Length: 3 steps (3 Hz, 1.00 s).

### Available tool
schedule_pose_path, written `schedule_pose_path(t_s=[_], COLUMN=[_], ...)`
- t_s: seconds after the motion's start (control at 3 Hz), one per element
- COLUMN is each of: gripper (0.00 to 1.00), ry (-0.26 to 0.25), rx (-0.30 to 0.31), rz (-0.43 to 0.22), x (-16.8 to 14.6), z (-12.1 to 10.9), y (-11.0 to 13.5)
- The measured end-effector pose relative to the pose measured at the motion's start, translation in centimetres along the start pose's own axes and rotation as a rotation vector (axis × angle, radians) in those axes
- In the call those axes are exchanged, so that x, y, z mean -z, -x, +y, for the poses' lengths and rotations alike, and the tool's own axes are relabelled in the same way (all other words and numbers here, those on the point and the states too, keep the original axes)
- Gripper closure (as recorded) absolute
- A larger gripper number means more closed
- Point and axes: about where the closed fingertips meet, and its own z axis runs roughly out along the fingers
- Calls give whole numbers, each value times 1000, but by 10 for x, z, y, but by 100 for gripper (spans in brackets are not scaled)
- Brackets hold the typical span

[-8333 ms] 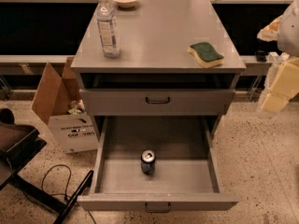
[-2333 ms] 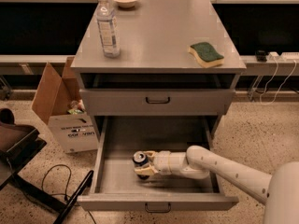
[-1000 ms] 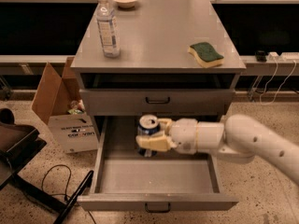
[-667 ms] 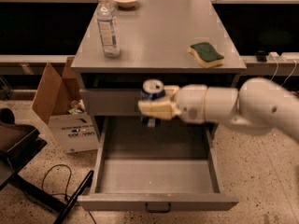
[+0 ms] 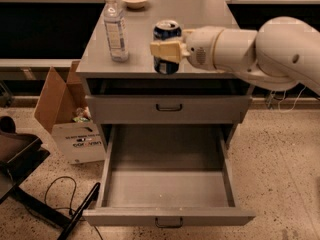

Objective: Pick pepsi can from middle drawer and place on counter

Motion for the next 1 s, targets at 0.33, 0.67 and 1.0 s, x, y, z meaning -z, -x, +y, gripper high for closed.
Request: schedule_pose_path(t_s=[0.33, 0.67, 1.0], gripper=[100, 100, 100], ry=[-77, -77, -81], rx=[45, 45, 46], rz=[-30, -30, -36], x=[-18, -18, -24], z=[-67, -67, -92], y=[31, 31, 40])
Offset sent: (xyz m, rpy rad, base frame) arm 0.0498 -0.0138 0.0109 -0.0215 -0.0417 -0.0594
